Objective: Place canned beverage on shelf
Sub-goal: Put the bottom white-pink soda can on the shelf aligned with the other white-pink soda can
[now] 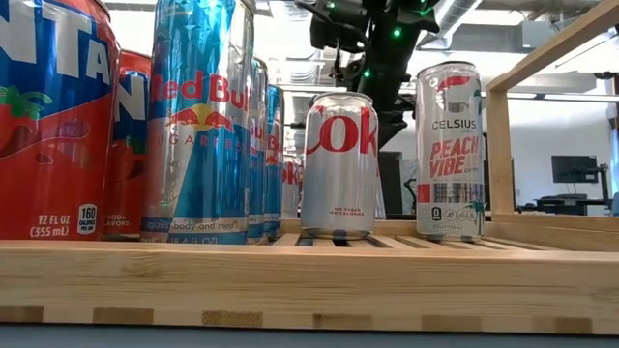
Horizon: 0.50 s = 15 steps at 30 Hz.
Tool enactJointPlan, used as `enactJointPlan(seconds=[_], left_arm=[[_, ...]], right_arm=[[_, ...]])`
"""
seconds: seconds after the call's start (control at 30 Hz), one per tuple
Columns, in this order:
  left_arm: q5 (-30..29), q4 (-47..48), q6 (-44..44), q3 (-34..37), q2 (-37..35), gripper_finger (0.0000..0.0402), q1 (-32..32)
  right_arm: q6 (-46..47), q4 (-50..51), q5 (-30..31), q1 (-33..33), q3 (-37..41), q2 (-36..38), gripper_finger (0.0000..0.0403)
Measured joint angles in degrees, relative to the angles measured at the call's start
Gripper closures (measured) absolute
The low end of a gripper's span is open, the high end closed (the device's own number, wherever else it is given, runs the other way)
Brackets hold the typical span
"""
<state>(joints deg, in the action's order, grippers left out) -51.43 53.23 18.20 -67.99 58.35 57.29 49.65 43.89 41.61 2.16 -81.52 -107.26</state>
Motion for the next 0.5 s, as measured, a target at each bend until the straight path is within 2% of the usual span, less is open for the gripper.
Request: enactJointPlan(seconds=[0.17, 0.5], left_arm=[[0.0, -0.3, 0.0, 0.0, 0.1, 0.0081, 0.0], [0.0, -0.2, -0.1, 0.0, 0.1, 0.0081, 0.0]], right_arm=[[-0.7, -0.1, -0.6, 0.0, 0.0, 0.0, 0.0155], [-1.7, -1.0, -1.3, -0.8, 0.0, 0.1, 0.0092]])
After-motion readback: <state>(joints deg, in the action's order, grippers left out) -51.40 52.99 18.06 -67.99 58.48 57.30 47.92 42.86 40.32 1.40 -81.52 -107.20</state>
